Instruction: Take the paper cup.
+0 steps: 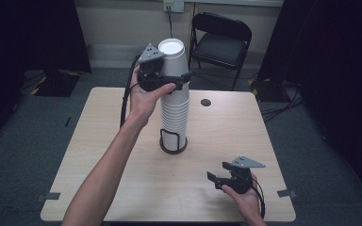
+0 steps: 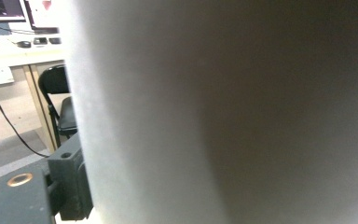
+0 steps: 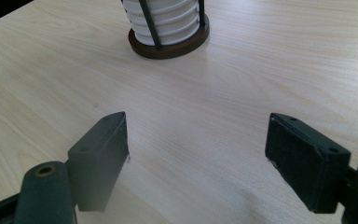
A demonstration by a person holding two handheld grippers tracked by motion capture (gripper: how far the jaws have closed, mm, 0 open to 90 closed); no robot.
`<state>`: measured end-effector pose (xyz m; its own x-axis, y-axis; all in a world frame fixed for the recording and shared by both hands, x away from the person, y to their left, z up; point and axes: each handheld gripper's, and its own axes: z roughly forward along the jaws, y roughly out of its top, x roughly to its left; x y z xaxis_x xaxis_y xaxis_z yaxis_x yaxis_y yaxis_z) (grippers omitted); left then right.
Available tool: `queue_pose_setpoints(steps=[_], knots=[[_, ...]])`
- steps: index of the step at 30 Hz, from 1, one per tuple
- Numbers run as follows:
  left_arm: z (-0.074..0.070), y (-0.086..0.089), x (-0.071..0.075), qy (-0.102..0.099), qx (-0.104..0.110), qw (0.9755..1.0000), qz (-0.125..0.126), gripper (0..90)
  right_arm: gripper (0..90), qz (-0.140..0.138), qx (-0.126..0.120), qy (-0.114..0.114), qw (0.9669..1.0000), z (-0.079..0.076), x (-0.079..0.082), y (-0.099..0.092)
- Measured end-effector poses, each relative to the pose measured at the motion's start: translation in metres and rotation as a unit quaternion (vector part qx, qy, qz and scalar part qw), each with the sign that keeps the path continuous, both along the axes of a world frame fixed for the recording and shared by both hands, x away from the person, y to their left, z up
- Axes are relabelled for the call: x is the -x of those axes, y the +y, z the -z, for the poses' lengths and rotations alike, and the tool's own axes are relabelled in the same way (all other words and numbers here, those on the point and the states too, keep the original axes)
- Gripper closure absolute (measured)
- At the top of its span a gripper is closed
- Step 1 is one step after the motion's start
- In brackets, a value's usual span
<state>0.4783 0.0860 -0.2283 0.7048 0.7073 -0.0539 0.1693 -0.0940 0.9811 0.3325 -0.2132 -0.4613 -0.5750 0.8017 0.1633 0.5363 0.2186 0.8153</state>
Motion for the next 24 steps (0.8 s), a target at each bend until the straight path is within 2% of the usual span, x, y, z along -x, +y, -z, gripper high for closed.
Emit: queue_pose_setpoints(steps=[5,7,11,15,17,24], knots=[[-0.006,0.0,0.001,-0.008,0.007,0.9999,-0.002,12.5,21.1,0.0,0.0,0.001,1.0,0.0,-0.001,0.0],[-0.009,0.001,0.002,-0.012,0.004,0.9999,-0.003,12.5,21.0,-0.001,0.0,0.001,1.0,0.0,-0.001,0.0],[-0.014,0.002,0.004,-0.023,0.015,0.9996,-0.006,12.5,20.9,-0.002,-0.001,-0.001,1.0,0.0,0.0,0.0],[-0.017,0.003,0.003,-0.018,0.022,0.9996,-0.001,12.5,20.9,-0.002,-0.001,0.0,1.0,0.0,0.0,0.0],[-0.017,0.003,0.003,-0.017,0.033,0.9993,-0.001,12.4,20.9,-0.002,-0.001,-0.001,1.0,0.0,0.0,0.001],[-0.02,0.008,0.005,-0.031,0.046,0.9984,-0.012,12.4,20.9,-0.003,0.001,0.0,1.0,0.0,0.0,0.001]])
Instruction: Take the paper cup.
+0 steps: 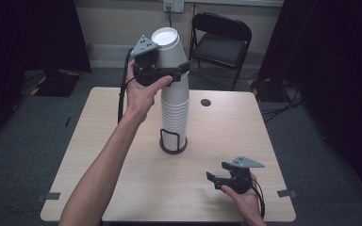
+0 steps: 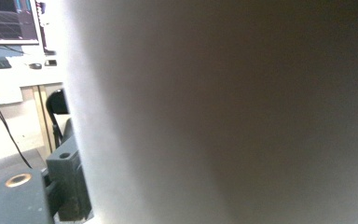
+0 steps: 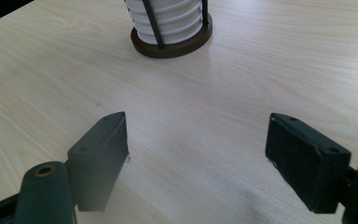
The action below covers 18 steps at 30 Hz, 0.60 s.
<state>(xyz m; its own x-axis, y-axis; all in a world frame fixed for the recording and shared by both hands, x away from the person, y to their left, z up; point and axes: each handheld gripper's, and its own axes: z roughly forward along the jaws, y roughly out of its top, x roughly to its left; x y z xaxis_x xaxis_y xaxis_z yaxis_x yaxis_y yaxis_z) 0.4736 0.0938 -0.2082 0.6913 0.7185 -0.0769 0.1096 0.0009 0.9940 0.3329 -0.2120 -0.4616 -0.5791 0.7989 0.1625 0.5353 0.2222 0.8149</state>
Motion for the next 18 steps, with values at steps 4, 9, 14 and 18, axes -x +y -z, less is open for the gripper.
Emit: queue_pose_setpoints(steps=[4,9,14,18], knots=[[-0.002,0.001,0.003,-0.002,0.011,0.9999,0.004,12.5,20.9,-0.002,0.0,0.0,1.0,0.0,0.0,0.0],[-0.004,0.004,0.005,-0.005,0.017,0.9998,0.002,12.5,20.9,-0.002,0.0,0.0,1.0,0.0,0.0,0.0],[-0.006,0.007,0.009,-0.014,0.026,0.9996,-0.002,12.5,20.9,-0.002,0.0,0.001,1.0,0.001,-0.001,0.001],[-0.009,0.011,0.012,-0.018,0.031,0.9994,-0.001,12.5,21.0,-0.003,0.001,0.002,1.0,0.001,0.0,0.002]])
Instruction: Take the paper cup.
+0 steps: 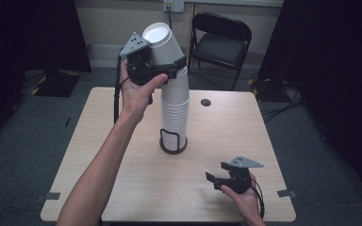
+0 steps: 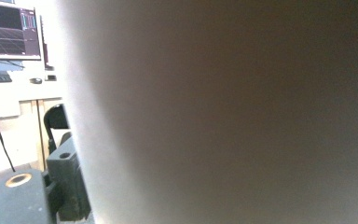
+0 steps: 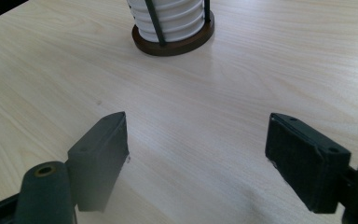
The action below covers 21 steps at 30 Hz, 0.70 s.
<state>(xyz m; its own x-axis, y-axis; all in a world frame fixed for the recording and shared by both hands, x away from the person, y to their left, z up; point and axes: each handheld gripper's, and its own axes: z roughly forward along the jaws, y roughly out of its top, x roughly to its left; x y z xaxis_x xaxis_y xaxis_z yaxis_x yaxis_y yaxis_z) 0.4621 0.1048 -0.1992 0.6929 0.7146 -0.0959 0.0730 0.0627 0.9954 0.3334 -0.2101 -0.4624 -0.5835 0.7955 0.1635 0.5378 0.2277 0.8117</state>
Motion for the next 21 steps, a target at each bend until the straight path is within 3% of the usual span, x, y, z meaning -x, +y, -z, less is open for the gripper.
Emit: queue_pose_setpoints(steps=[21], knots=[[0.007,0.033,0.021,0.008,-0.001,1.0,-0.003,12.4,21.1,-0.001,0.004,0.003,1.0,0.002,-0.001,0.003]])
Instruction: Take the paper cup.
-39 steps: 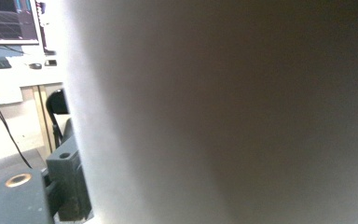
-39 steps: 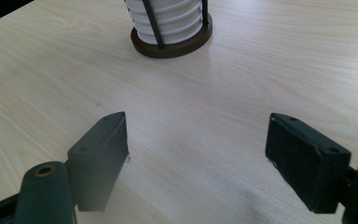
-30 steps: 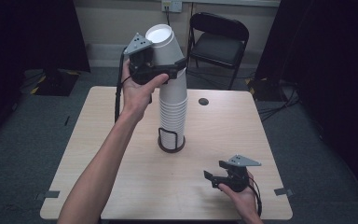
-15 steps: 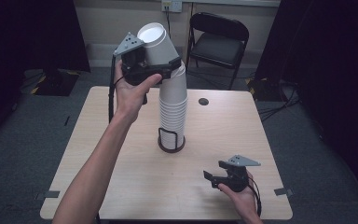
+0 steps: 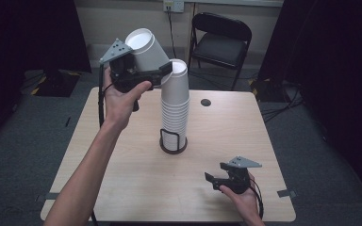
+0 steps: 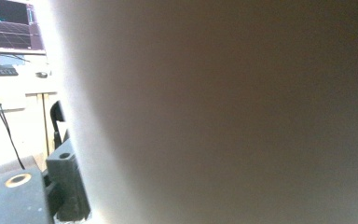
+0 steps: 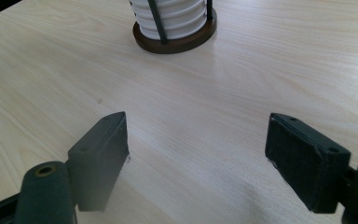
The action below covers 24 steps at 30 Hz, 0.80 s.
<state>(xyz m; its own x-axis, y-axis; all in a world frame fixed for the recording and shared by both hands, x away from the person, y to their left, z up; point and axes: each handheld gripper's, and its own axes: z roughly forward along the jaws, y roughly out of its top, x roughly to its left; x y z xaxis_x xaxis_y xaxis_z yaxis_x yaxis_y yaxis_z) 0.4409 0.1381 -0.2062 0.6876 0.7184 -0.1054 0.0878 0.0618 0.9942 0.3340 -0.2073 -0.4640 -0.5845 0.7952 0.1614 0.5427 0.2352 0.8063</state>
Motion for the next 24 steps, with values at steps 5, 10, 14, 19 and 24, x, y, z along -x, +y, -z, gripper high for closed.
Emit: queue_pose_setpoints(steps=[5,10,14,19,24], knots=[[0.002,0.006,0.008,0.003,0.006,1.0,-0.004,12.2,21.3,-0.002,0.001,-0.001,1.0,0.0,0.0,0.001],[0.007,0.009,0.02,0.003,-0.003,1.0,-0.003,12.1,21.3,-0.002,0.002,0.001,1.0,0.0,0.0,0.002],[0.012,0.014,0.025,0.012,-0.004,0.9999,0.0,12.1,21.3,-0.001,0.002,0.001,1.0,0.0,0.0,0.002],[0.026,0.019,0.033,0.025,-0.007,0.9996,0.007,12.1,21.3,-0.001,0.003,-0.001,1.0,0.0,0.0,0.002],[0.04,0.024,0.041,0.03,0.006,0.9995,0.009,12.0,21.3,-0.001,0.004,-0.001,1.0,0.0,0.0,0.003]])
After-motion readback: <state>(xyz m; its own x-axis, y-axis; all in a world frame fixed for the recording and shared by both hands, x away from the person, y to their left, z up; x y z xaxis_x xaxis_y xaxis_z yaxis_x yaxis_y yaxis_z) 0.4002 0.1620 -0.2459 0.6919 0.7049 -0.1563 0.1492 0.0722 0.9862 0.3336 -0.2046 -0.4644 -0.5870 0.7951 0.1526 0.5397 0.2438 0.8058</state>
